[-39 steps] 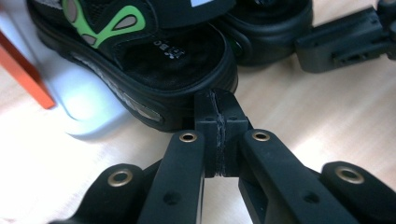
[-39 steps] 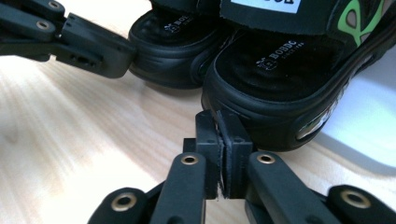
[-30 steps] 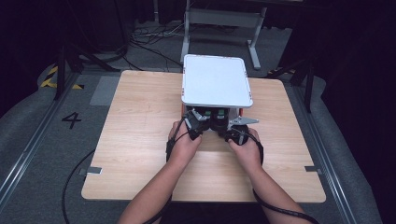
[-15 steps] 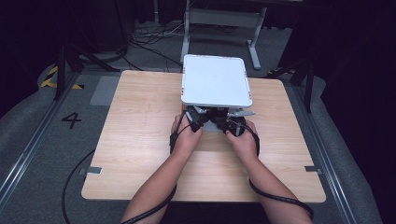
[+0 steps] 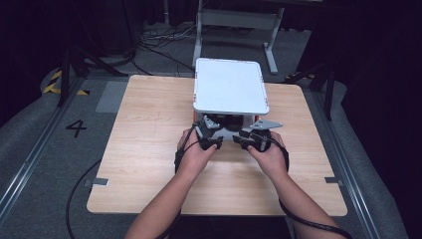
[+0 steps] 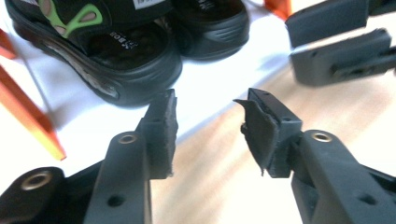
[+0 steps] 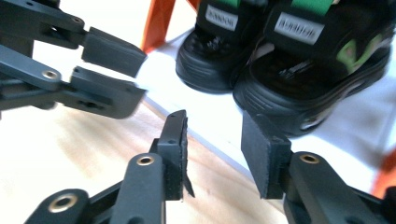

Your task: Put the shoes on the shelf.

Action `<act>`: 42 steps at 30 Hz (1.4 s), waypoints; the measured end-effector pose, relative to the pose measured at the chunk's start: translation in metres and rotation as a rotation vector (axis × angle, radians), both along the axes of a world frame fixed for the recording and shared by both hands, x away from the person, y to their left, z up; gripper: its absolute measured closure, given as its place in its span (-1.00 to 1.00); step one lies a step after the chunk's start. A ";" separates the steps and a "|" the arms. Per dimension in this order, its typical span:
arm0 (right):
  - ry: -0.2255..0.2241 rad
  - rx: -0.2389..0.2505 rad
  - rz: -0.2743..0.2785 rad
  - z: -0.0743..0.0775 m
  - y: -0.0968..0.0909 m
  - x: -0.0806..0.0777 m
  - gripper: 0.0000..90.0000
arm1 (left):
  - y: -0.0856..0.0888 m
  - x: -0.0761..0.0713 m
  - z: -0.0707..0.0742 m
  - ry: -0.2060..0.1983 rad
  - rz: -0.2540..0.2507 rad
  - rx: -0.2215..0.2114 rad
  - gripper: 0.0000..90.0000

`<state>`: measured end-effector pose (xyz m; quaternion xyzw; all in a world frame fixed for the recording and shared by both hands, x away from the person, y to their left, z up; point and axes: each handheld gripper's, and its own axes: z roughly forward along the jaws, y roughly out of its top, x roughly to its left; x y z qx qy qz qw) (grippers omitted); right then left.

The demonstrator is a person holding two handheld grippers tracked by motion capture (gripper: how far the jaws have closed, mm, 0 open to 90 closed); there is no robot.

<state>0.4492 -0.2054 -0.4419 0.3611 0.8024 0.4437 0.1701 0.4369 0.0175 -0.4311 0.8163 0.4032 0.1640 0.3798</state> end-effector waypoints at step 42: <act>0.024 -0.048 -0.193 0.042 -0.187 -0.058 -0.58 | 0.192 -0.070 0.026 0.022 0.198 0.049 -0.45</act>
